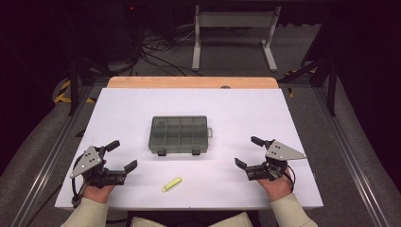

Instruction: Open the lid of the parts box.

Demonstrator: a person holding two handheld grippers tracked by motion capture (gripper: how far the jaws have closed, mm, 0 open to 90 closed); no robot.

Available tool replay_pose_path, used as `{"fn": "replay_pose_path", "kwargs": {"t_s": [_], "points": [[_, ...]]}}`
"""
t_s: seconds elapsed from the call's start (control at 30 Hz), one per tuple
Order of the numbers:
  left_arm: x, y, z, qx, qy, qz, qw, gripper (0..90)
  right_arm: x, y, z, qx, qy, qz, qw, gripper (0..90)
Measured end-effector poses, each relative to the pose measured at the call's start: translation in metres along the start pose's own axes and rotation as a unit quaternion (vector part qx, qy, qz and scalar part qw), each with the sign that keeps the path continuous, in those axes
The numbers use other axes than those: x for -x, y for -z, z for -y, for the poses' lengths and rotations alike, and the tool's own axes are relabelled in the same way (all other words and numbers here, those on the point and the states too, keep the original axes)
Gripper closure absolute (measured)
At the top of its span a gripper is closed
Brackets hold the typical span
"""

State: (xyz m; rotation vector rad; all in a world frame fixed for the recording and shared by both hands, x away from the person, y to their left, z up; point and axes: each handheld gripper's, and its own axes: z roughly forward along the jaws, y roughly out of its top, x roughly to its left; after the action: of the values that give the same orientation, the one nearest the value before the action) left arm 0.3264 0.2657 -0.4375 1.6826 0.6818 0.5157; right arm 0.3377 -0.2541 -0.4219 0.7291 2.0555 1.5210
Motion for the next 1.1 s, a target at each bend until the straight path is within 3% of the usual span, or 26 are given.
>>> {"fn": "replay_pose_path", "kwargs": {"t_s": [0.57,0.83,1.03,1.1], "points": [[-0.004,0.003,-0.001,-0.003,0.012,-0.012,0.9999,2.7,-0.001,-0.002,0.000,0.002,0.000,-0.006,1.0000,4.6],[-0.007,-0.005,-0.008,-0.012,0.009,-0.012,0.9998,3.0,-0.004,-0.008,-0.004,0.002,0.005,-0.012,0.9999,5.0],[-0.009,-0.011,-0.014,-0.006,0.021,-0.012,0.9997,2.2,-0.007,-0.015,-0.014,0.010,0.010,-0.024,0.9996,6.2],[-0.010,-0.013,-0.016,-0.015,0.023,-0.008,0.9996,2.1,-0.008,-0.018,-0.017,0.012,0.012,-0.028,0.9995,6.3]]}}
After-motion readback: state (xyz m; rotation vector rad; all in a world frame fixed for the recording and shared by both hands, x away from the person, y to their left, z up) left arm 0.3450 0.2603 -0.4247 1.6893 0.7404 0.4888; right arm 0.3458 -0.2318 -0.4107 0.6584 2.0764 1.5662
